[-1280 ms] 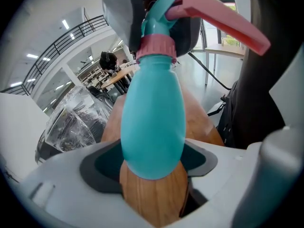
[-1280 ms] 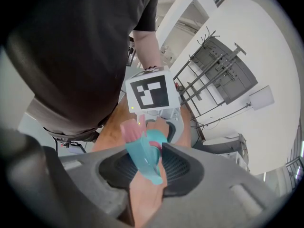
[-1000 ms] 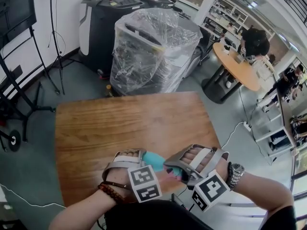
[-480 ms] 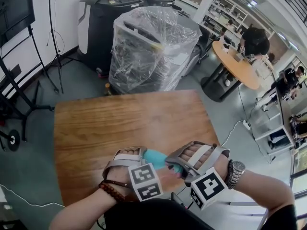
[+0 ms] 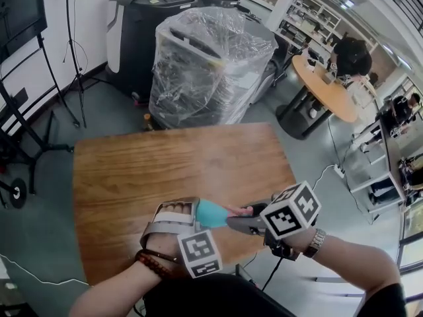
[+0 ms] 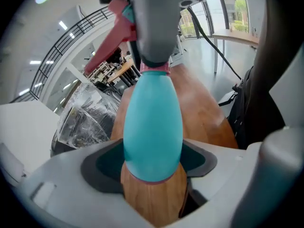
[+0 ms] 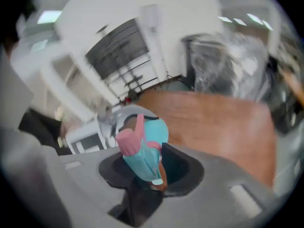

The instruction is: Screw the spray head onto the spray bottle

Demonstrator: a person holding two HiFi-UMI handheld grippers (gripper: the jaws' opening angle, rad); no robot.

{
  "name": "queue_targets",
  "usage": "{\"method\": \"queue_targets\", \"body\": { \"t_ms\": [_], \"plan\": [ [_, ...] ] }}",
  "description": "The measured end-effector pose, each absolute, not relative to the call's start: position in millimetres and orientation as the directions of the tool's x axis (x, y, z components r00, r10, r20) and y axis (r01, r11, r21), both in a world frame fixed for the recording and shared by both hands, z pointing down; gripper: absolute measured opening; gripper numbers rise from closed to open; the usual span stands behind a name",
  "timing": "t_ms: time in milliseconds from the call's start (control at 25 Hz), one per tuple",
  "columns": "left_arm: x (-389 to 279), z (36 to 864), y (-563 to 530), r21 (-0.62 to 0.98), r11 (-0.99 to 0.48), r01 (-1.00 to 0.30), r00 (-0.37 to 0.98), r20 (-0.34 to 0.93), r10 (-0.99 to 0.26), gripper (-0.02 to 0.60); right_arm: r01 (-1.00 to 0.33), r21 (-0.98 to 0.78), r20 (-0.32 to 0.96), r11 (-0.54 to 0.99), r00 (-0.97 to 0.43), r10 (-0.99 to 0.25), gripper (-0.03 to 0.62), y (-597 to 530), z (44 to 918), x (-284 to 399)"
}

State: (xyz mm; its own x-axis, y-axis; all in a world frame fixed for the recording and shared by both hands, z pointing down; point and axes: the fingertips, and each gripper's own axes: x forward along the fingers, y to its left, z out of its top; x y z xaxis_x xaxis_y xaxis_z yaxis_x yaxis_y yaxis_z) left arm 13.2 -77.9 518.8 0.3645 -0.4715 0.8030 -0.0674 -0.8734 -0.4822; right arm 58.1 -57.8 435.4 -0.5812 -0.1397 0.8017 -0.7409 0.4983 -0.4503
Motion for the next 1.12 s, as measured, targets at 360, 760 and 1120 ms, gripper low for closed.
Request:
{"method": "queue_targets", "body": {
  "t_ms": [360,760,1120],
  "plan": [
    [19.3,529.0,-72.8,-0.417,-0.902,-0.113,0.416,0.805,-0.423,0.382,-0.688,-0.697,0.658,0.200,-0.725,-0.201,0.252,-58.8,435.3,55.3],
    [-1.6,548.2,-82.3,-0.319,-0.945,-0.070,0.426,0.847,-0.318,0.385,-0.388,0.212,0.783,0.897,-0.483,-0.393,0.293,-43.3,389.7,78.0],
    [3.3,559.5,-51.8,-0.259,-0.951,0.168,0.388,0.905,-0.178,0.386,0.500,0.633,0.773,0.591,-0.364,-0.519,0.290,-0.9,443.9,42.5]
  ]
}}
